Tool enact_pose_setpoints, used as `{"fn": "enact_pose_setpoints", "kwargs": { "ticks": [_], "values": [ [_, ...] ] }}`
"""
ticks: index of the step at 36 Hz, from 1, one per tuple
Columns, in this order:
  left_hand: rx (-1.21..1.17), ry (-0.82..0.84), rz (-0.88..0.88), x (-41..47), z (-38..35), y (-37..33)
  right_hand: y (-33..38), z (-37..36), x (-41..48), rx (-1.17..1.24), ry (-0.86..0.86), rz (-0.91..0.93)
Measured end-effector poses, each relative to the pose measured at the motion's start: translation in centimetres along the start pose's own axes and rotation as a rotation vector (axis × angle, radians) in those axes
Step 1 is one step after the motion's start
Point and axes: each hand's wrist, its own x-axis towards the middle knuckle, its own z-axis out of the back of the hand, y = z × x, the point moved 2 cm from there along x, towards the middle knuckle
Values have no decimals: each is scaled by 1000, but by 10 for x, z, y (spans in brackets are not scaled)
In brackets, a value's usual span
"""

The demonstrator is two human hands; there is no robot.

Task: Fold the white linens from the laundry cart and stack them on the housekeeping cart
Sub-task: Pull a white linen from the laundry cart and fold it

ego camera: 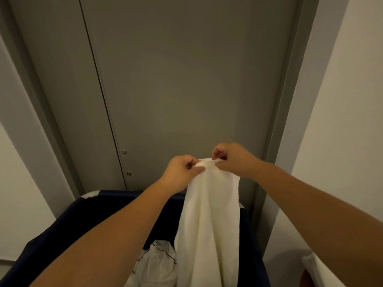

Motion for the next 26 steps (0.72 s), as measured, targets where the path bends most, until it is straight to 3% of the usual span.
{"fn": "enact_pose_setpoints", "kwargs": {
  "ticks": [6,15,21,26],
  "values": [
    [78,-76,-45,5,17,-9,-20,-9,-12,58,70,-105],
    [138,-77,-47,2,31,-8,-34,-10,-22,333,-24,-244],
    [154,-18,-12,0,40,-1,-29,-12,-26,372,18,-199],
    [198,52,-3,-2,46,10,-22,-7,-22,374,-98,-177]
  ]
}}
